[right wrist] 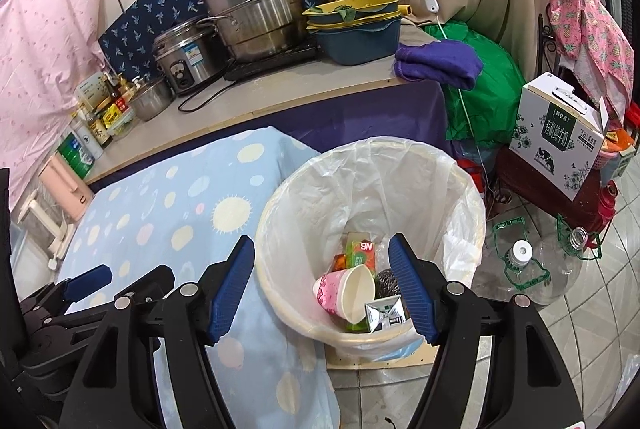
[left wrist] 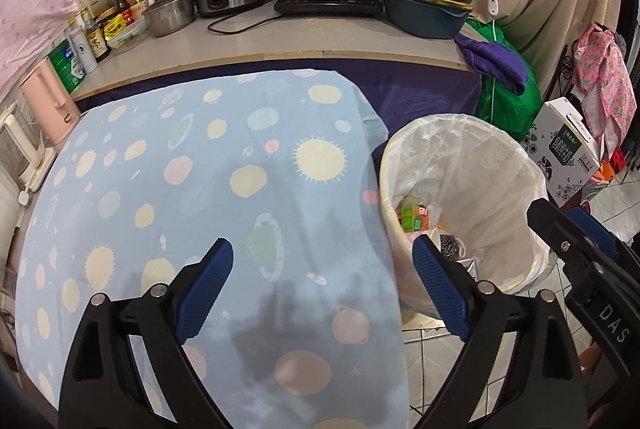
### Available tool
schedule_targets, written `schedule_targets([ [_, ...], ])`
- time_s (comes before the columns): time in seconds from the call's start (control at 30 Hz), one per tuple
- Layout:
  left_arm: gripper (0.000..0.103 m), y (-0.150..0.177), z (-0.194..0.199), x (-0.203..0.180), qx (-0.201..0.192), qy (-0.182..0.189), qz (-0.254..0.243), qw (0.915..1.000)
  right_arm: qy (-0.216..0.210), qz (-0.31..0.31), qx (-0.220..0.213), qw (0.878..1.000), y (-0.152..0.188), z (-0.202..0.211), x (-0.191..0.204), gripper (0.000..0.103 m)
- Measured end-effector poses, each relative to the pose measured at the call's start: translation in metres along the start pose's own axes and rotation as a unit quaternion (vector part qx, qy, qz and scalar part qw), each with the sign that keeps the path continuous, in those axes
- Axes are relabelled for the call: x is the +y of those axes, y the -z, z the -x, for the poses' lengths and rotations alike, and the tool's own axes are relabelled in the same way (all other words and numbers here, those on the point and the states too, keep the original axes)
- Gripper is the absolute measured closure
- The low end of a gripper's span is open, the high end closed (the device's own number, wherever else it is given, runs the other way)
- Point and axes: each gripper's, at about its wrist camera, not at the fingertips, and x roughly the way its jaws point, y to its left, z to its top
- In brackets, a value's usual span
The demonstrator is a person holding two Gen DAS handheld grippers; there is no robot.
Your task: Collect trash
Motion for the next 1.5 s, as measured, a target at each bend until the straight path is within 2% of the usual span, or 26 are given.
schedule_targets([
  [0.23,0.013,0.012,0.000,0.013,0.006,-0.014,0.003,0.9999,-0.002,0.016,0.013,1.000,0.009,-0.001,0.013,0.036],
  [0.8,0.011,0.030,0.000,0.024,0.022,-0.023,0.008,0.9995,0.011,0.044,0.020,0.999,0.023,-0.001,0.027,0.021],
  [1.5,0.011,0.042,0.002,0.011,0.037,-0.026,-0.002,0.9990,0.047,0.040,0.051,0.997,0.048,0.009,0.009,0.020],
])
